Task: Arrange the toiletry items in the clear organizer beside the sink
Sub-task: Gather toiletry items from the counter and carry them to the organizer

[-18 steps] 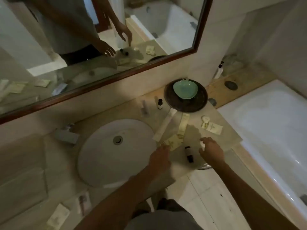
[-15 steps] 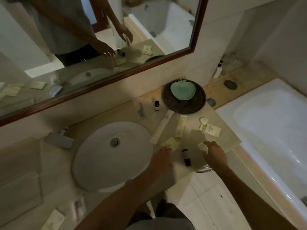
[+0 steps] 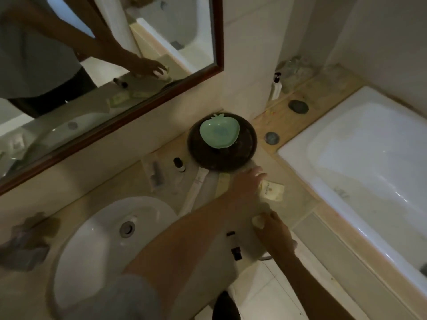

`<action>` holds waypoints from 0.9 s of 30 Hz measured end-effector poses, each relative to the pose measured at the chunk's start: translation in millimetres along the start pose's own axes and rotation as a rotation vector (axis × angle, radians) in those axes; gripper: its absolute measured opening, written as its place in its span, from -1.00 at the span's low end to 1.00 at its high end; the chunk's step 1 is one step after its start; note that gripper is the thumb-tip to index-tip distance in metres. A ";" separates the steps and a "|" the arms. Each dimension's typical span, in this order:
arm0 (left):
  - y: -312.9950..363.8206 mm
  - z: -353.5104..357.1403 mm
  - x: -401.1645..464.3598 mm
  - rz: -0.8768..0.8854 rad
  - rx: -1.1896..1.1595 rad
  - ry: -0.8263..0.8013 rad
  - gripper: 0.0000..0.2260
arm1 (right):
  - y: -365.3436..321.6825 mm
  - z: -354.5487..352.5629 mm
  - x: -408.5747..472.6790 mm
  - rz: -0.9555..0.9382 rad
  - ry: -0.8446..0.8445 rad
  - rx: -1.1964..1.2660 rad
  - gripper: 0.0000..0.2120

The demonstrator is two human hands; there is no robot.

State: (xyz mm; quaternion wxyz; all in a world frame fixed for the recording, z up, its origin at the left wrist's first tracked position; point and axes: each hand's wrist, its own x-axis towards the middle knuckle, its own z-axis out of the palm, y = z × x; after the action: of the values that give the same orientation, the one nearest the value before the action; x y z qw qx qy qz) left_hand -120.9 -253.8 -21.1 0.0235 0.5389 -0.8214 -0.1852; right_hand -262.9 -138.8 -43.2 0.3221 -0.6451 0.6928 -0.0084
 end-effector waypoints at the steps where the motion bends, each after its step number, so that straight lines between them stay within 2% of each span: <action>1: -5.1 4.1 11.1 0.093 0.103 -0.048 -0.53 | 3.1 0.0 0.5 0.000 -0.007 0.012 -0.62; 3: -11.8 5.2 25.4 0.214 0.214 -0.108 -0.54 | 10.7 0.6 1.5 -0.025 -0.026 0.021 -0.61; 5: -16.0 4.1 33.5 0.238 0.273 -0.127 -0.62 | 18.0 1.9 2.0 -0.042 -0.043 0.037 -0.55; 10: -25.1 10.6 37.5 0.182 0.325 -0.195 -0.66 | 20.1 5.6 -2.8 -0.093 0.006 0.030 -0.62; 14: -29.0 6.9 26.5 0.084 0.271 -0.139 -0.75 | 15.0 7.9 -3.8 -0.104 0.062 0.091 -0.66; 16: -34.5 5.4 12.8 0.022 0.202 -0.114 -0.73 | 9.9 8.6 -5.4 -0.098 0.044 0.126 -0.66; 21: -47.5 -13.8 -66.0 -0.182 -0.073 0.100 -0.58 | -33.2 10.2 -29.3 -0.157 0.115 0.383 -0.69; 25: -73.9 -32.3 -176.7 -0.326 -0.139 0.214 -0.60 | -89.4 24.7 -58.2 -0.259 -0.008 0.643 -0.63; 27: -90.2 -36.4 -235.7 -0.399 -0.149 0.228 -0.59 | -126.1 40.9 -75.8 -0.320 -0.106 0.686 -0.63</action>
State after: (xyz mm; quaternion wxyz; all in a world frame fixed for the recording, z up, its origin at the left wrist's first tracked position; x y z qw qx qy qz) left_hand 65.3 -84.8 21.0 0.1187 0.7046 -0.6748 -0.1844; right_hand -135.2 -75.3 11.3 0.5491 -0.5995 0.5226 -0.2567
